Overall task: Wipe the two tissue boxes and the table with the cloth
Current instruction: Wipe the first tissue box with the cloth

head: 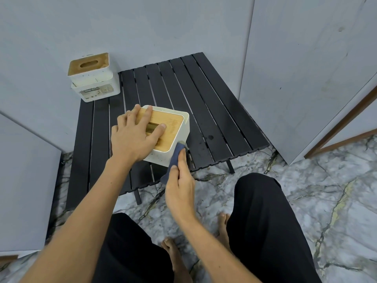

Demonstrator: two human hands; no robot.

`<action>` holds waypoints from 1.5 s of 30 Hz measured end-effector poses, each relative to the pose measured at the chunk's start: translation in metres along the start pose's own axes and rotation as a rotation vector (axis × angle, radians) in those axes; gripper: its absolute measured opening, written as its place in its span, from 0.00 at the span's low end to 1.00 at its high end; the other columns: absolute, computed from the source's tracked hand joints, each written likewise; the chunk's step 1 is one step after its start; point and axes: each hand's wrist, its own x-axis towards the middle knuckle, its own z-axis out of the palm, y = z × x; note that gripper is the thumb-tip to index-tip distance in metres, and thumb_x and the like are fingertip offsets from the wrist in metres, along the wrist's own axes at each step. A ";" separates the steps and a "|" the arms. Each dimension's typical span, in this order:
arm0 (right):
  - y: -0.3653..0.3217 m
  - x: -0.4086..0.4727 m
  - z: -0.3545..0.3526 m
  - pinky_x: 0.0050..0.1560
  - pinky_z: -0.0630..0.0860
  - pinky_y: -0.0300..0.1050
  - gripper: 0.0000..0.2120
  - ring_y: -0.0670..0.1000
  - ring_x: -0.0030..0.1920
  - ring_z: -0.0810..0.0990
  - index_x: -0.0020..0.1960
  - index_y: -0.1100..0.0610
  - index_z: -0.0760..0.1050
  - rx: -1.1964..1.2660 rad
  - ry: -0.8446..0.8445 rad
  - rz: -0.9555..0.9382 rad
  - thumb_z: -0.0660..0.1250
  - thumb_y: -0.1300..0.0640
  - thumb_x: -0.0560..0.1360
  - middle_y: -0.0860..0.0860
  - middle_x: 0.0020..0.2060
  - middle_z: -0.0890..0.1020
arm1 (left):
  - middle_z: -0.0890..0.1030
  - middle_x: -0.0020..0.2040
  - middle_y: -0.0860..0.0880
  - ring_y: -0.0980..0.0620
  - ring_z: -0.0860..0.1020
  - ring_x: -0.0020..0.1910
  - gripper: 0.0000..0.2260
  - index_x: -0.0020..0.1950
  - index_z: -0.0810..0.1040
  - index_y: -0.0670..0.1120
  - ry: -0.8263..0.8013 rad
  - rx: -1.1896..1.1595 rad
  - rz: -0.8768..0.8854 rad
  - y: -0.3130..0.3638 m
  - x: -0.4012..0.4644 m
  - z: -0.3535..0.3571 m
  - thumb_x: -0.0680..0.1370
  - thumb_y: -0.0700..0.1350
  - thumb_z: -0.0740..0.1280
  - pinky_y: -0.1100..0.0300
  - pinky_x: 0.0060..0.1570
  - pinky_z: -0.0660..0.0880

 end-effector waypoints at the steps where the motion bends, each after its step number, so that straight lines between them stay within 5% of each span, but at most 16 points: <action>1: -0.003 -0.007 0.001 0.75 0.59 0.40 0.24 0.39 0.75 0.59 0.79 0.50 0.54 0.006 -0.007 -0.023 0.52 0.58 0.84 0.43 0.77 0.59 | 0.53 0.83 0.51 0.43 0.52 0.79 0.36 0.81 0.53 0.61 0.001 0.002 0.002 0.000 0.000 0.000 0.75 0.72 0.46 0.40 0.72 0.56; 6: -0.014 0.001 0.000 0.74 0.53 0.31 0.25 0.37 0.76 0.54 0.79 0.53 0.53 -0.011 0.003 -0.110 0.52 0.61 0.84 0.41 0.77 0.57 | 0.54 0.83 0.51 0.43 0.53 0.79 0.36 0.81 0.54 0.61 0.002 0.002 0.008 -0.001 0.000 0.001 0.75 0.72 0.47 0.39 0.72 0.57; 11: -0.006 0.027 -0.003 0.76 0.56 0.38 0.24 0.41 0.76 0.57 0.80 0.53 0.53 -0.054 0.017 -0.065 0.51 0.59 0.84 0.45 0.78 0.59 | 0.55 0.82 0.52 0.43 0.53 0.79 0.35 0.81 0.54 0.62 0.025 -0.006 0.005 -0.002 0.001 0.002 0.75 0.72 0.47 0.40 0.72 0.57; 15: 0.002 0.018 -0.003 0.70 0.58 0.27 0.24 0.39 0.74 0.60 0.79 0.51 0.54 -0.049 0.008 -0.007 0.51 0.59 0.84 0.44 0.77 0.61 | 0.55 0.82 0.52 0.44 0.53 0.79 0.35 0.81 0.55 0.61 0.031 -0.005 -0.002 0.000 0.000 0.002 0.75 0.72 0.47 0.41 0.72 0.57; 18: -0.003 -0.001 0.001 0.75 0.58 0.40 0.24 0.40 0.76 0.57 0.79 0.50 0.54 -0.008 0.001 -0.036 0.52 0.59 0.84 0.43 0.77 0.59 | 0.54 0.82 0.52 0.45 0.53 0.79 0.35 0.81 0.55 0.61 0.034 -0.014 0.002 -0.001 0.000 0.002 0.75 0.72 0.47 0.41 0.73 0.56; 24: -0.022 0.011 0.000 0.75 0.60 0.45 0.24 0.41 0.75 0.60 0.79 0.51 0.55 -0.006 0.025 -0.071 0.51 0.59 0.84 0.45 0.77 0.62 | 0.55 0.82 0.55 0.51 0.50 0.81 0.34 0.81 0.57 0.61 0.063 -0.009 0.063 -0.001 0.000 0.004 0.76 0.71 0.47 0.42 0.77 0.49; 28: -0.020 0.035 0.001 0.68 0.70 0.62 0.28 0.48 0.59 0.72 0.77 0.40 0.54 -0.026 0.037 -0.018 0.49 0.44 0.77 0.51 0.66 0.75 | 0.58 0.82 0.56 0.51 0.54 0.80 0.31 0.79 0.60 0.64 0.064 -0.015 0.127 0.001 0.000 0.003 0.76 0.70 0.47 0.39 0.77 0.50; 35: -0.008 0.031 -0.006 0.62 0.76 0.52 0.25 0.49 0.55 0.77 0.78 0.49 0.59 -0.082 -0.005 0.034 0.51 0.52 0.81 0.55 0.67 0.76 | 0.57 0.82 0.58 0.51 0.53 0.80 0.32 0.78 0.58 0.67 0.036 0.004 0.124 0.002 0.000 0.000 0.75 0.72 0.45 0.37 0.76 0.52; 39: -0.006 0.022 -0.014 0.59 0.72 0.31 0.22 0.32 0.58 0.74 0.77 0.50 0.62 0.041 -0.025 0.081 0.54 0.59 0.83 0.43 0.69 0.71 | 0.55 0.82 0.59 0.52 0.52 0.80 0.31 0.78 0.56 0.67 0.008 0.008 0.072 0.006 0.000 -0.001 0.75 0.72 0.45 0.37 0.73 0.55; 42: -0.009 0.025 -0.024 0.71 0.69 0.46 0.21 0.42 0.68 0.72 0.75 0.49 0.67 0.199 -0.032 0.130 0.55 0.61 0.83 0.42 0.69 0.73 | 0.55 0.81 0.58 0.51 0.53 0.79 0.30 0.78 0.57 0.67 -0.006 0.006 0.019 0.012 -0.001 -0.004 0.76 0.71 0.47 0.36 0.70 0.57; 45: -0.010 0.031 -0.037 0.71 0.69 0.48 0.21 0.43 0.67 0.74 0.73 0.49 0.70 0.315 -0.011 0.157 0.56 0.63 0.82 0.43 0.66 0.76 | 0.56 0.81 0.56 0.47 0.54 0.78 0.27 0.78 0.57 0.66 -0.052 0.021 -0.050 0.020 -0.002 -0.010 0.79 0.70 0.48 0.35 0.69 0.58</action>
